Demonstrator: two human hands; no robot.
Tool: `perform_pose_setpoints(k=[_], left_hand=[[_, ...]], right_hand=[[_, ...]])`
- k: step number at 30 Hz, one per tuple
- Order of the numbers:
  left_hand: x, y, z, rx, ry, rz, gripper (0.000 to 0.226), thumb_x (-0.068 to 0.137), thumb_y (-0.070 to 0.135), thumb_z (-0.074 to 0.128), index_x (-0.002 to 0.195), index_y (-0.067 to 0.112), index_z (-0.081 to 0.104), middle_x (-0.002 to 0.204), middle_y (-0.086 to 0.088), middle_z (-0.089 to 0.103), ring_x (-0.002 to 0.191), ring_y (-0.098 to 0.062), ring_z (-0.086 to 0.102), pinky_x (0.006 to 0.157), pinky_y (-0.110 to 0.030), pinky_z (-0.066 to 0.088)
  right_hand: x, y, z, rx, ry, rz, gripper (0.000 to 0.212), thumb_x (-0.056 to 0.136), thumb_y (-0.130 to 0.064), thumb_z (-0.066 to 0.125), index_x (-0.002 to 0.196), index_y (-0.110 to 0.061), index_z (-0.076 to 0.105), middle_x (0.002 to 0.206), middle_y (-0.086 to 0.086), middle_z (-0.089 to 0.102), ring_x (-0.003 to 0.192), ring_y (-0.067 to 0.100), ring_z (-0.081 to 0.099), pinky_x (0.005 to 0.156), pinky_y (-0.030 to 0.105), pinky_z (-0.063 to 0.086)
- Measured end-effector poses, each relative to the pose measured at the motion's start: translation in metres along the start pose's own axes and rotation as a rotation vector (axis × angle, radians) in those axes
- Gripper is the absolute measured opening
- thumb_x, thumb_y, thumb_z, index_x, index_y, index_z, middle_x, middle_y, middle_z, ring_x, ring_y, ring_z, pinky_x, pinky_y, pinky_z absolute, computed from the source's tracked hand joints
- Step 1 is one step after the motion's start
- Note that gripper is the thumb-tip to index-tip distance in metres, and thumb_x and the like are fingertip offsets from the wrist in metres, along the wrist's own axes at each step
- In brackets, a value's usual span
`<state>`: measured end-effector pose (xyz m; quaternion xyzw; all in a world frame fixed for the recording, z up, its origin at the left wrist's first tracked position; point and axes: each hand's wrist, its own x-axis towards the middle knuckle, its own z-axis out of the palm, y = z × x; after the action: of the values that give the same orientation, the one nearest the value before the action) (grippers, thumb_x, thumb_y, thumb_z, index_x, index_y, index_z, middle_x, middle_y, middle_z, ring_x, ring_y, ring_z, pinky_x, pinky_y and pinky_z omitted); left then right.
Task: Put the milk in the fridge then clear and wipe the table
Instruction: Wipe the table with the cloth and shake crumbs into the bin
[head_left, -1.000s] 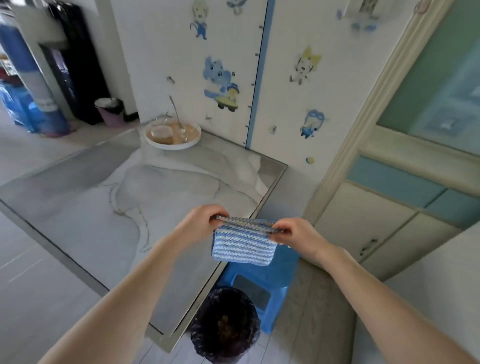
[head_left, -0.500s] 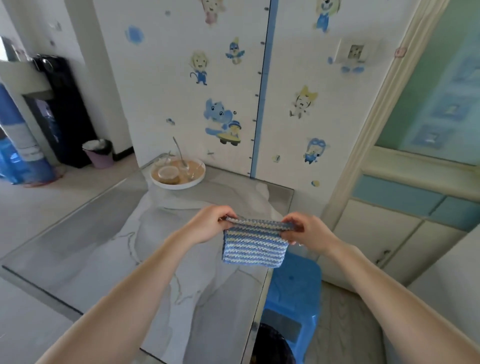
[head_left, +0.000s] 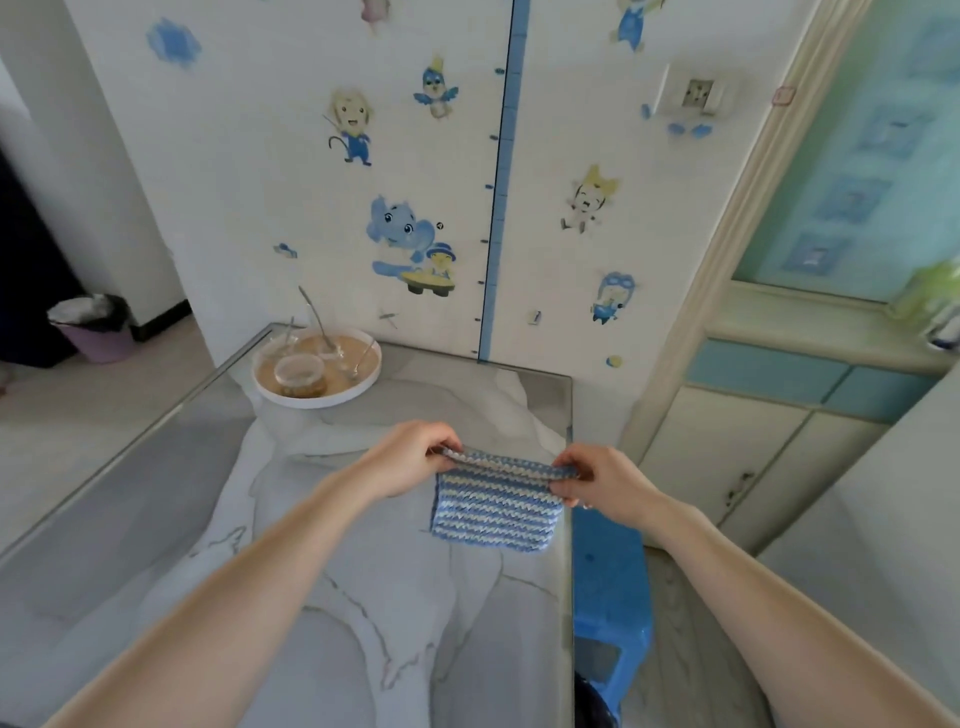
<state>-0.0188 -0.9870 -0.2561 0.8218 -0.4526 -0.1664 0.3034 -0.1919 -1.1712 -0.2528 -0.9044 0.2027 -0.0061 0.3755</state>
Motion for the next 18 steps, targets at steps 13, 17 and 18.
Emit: perform_pose_setpoints(k=[13,17,18], left_hand=[[0.09,-0.059,-0.022,0.088,-0.066,-0.025,0.022,0.084,0.01,0.063,0.106,0.006,0.066,0.103,-0.012,0.069,0.087,-0.013,0.058,0.071,-0.016,0.035],[0.116,-0.082,-0.033,0.089,-0.088,-0.006,0.021,0.085,0.01,0.062,0.105,0.007,0.066,0.102,-0.009,0.069,0.091,-0.015,0.06,0.07,-0.017,0.035],[0.123,-0.089,-0.035,0.082,-0.089,-0.003,0.02,0.084,0.009,0.062,0.104,0.007,0.066,0.102,-0.009,0.068,0.092,-0.015,0.06,0.07,-0.016,0.034]], right_hand=[[0.112,0.01,0.007,-0.011,-0.041,0.041,0.01,0.084,-0.011,0.062,0.085,-0.019,0.055,0.064,-0.01,0.058,0.05,-0.011,0.053,0.052,0.003,0.038],[0.142,0.009,0.016,-0.015,-0.034,0.072,0.019,0.084,-0.014,0.061,0.077,-0.03,0.053,0.063,-0.012,0.059,0.059,-0.003,0.053,0.06,0.013,0.037],[0.15,0.009,0.019,-0.019,-0.029,0.078,0.024,0.084,-0.015,0.06,0.073,-0.035,0.052,0.062,-0.012,0.059,0.058,-0.001,0.052,0.061,0.015,0.037]])
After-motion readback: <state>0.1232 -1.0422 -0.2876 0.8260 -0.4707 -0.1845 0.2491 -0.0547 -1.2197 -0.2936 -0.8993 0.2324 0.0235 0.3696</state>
